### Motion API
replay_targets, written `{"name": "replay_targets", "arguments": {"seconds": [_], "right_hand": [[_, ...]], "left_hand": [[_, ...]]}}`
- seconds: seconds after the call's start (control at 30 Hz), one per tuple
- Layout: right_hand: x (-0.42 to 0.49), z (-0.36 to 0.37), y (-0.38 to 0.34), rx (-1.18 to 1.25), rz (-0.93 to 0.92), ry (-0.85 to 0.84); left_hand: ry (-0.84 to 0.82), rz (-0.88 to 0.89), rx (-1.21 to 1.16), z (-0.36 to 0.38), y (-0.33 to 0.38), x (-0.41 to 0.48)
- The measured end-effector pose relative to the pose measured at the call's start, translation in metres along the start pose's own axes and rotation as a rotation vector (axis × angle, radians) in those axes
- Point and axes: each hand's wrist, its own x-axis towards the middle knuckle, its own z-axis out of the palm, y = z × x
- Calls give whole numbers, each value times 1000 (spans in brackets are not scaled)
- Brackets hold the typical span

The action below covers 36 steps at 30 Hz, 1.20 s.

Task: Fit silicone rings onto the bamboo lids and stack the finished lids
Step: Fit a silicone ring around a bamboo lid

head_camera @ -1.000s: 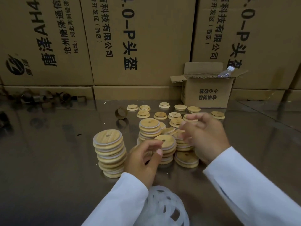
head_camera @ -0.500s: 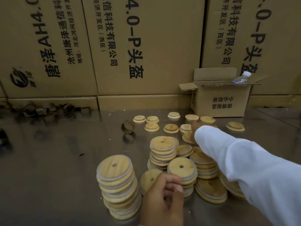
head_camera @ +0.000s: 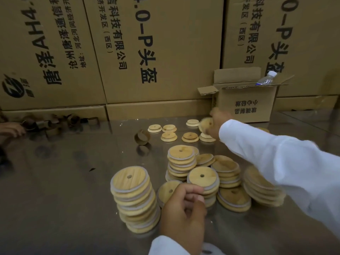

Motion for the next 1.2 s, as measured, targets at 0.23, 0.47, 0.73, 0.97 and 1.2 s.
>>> {"name": "replay_targets", "arguments": {"seconds": [0.23, 0.47, 0.73, 0.97, 1.2], "right_hand": [[-117, -38, 2, 292, -485, 64], [-205, 13, 40, 397, -577, 152], [-222, 37, 50, 486, -393, 21], [-232, 30, 49, 318, -488, -218], [-235, 28, 51, 227, -657, -383]], "left_hand": [[40, -1, -86, -1, 18, -5], [-122, -78, -239, -13, 41, -15], [15, -112, -155, -21, 33, -22], [77, -191, -267, -27, 33, -17], [54, -236, -322, -25, 33, -15]]}}
